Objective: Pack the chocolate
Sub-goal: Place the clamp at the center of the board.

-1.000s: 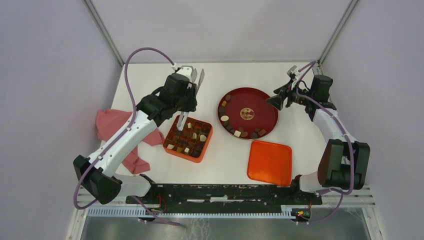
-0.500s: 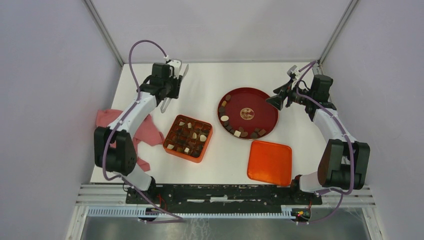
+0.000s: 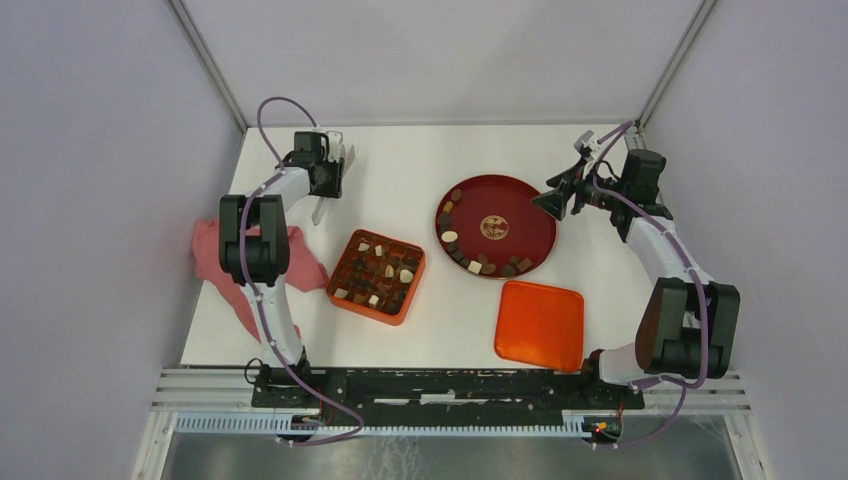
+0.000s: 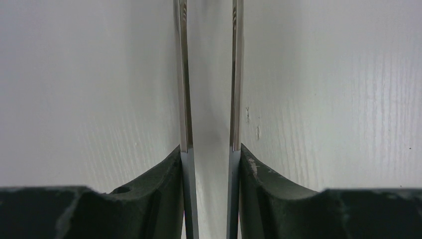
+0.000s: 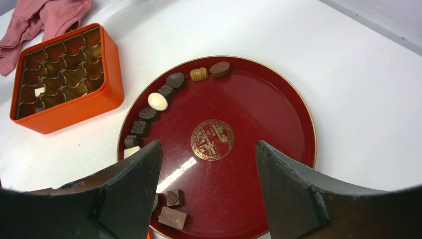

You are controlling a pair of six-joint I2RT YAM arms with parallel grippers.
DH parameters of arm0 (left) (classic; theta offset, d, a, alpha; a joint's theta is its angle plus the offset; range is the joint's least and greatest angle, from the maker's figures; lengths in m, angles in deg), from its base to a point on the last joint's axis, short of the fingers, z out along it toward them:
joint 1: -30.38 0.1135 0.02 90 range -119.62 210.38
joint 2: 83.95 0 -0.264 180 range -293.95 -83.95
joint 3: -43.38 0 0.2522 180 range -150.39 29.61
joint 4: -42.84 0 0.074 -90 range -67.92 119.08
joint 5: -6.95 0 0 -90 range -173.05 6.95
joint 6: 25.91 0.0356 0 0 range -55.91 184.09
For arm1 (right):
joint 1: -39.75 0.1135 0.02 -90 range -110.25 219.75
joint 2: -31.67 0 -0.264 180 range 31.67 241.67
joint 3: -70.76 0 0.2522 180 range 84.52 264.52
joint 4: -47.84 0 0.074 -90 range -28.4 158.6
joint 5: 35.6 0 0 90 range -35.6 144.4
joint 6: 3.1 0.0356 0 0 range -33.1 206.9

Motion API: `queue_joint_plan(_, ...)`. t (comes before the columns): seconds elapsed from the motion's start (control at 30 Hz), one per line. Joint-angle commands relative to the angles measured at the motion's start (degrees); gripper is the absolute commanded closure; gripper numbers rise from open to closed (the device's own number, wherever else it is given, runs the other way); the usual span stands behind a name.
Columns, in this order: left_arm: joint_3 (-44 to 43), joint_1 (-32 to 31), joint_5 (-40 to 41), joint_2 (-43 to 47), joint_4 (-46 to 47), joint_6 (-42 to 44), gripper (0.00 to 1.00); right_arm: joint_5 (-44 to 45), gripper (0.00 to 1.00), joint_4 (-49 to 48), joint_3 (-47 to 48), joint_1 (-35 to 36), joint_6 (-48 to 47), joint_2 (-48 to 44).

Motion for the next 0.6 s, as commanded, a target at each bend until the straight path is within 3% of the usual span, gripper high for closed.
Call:
queue_joint_plan(0.0,-3.5,0.1,-0.8,-0.8,7.3,2.9,0.55,-0.8,0.25,-1.1,-0.1,0.3,-0.8,0.7)
queue_joint_plan(0.57,-9.2,4.4,-6.2,-10.3,0.1,1.3,0.46,-0.6,0.25,-0.6,0.3,0.3,-1.8,2.1)
